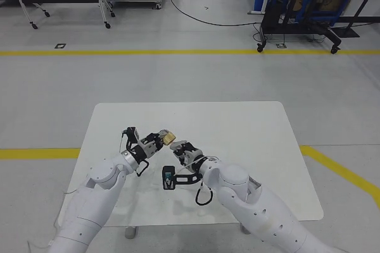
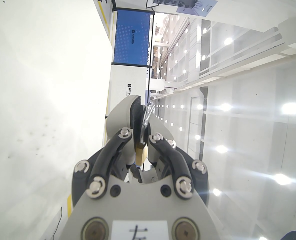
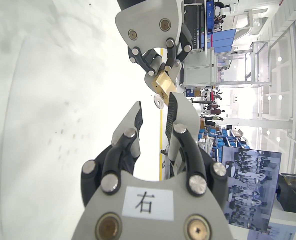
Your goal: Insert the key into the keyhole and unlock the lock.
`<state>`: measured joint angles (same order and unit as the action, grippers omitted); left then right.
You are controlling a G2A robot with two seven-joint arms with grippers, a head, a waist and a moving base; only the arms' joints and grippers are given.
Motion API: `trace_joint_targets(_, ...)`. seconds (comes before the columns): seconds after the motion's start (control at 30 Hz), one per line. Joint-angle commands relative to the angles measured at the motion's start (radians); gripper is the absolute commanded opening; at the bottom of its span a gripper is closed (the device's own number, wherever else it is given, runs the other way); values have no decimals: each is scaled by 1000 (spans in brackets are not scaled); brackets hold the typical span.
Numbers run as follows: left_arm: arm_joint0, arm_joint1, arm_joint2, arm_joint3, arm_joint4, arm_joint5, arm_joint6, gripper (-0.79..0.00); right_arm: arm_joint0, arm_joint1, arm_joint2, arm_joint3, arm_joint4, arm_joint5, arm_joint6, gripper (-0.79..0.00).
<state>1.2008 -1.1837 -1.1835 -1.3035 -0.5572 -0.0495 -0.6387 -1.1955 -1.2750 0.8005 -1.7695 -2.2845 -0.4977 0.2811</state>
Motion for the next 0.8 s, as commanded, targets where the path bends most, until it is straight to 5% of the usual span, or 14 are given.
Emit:
trace_joint_targets(0.0,0,0,-2,1,0,-2,-3,-785,7,-5,-4,16,8,8,4,-573)
trace_joint_targets(0.23,1,-1,-4,1,10,-4,-10,-785,19,-18,-9,39,26,36,35,-686)
trace_joint_targets(0.3,2,-2,-5,0,12,-7,-12,-785,19,-21,-6,45,36,48,44,-776)
trace_joint_targets(0.5,0,-3,-9,5,14,-23,-19,-785,12,-30,26,63,147,78,16,-785)
trace_joint_targets(0.77,-1,-5,-13,10,28,-109,-57,-785,8,-43,151,142,627,7,-43,-785)
